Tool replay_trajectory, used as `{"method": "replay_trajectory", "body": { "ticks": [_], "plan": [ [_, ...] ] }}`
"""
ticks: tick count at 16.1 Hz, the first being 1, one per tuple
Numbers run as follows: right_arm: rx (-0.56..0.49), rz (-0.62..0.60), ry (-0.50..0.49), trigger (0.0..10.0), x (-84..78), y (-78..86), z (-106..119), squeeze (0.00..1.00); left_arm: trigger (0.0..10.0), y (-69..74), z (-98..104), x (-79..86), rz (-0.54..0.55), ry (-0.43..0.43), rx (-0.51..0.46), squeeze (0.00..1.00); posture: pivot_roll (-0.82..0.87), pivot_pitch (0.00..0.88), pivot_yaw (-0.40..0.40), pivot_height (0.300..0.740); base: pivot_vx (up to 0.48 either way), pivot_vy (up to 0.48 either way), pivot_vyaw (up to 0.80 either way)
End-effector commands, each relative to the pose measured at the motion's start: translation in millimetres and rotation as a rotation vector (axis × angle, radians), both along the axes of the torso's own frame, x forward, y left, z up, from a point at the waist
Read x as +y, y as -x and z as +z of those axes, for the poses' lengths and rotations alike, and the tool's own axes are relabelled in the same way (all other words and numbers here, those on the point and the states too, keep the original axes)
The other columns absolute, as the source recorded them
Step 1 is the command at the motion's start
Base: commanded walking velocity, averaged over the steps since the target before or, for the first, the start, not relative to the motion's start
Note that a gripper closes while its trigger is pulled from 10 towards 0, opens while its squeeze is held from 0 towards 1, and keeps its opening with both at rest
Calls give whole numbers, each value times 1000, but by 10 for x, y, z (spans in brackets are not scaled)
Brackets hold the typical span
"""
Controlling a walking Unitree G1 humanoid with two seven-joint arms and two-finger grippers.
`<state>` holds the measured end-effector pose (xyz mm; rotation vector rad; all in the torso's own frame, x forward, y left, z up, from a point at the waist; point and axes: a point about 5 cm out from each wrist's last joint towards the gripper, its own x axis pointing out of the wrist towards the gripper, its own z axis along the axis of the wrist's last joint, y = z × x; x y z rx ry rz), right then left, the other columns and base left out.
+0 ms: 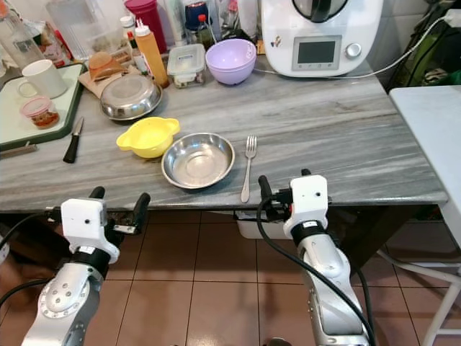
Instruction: Setting the table
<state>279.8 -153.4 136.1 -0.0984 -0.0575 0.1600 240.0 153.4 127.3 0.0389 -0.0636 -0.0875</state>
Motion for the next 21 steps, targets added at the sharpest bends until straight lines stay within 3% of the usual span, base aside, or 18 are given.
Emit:
{"method": "replay_trajectory", "body": {
  "ticks": [1,7,9,11,21],
  "plan": [
    [-23,13,30,10000,81,-12,79,0,10000,-24,-8,38,28,-18,-2,0,-91,100,102,740,0,0,0],
    [-14,82,24,10000,181,27,51,0,10000,-37,-17,33,45,-40,3,0,-93,99,103,740,0,0,0],
    [-29,92,77,10000,241,44,25,0,10000,-42,-22,37,48,-44,4,0,-90,94,105,740,0,0,0],
    [4,147,32,10000,278,51,4,0,10000,-47,-22,27,45,-47,5,0,-88,93,102,740,0,0,0],
    [-18,103,28,10000,263,-13,17,0,10000,-46,-64,61,67,-47,13,0,-84,95,100,740,0,0,0]
  ]
}}
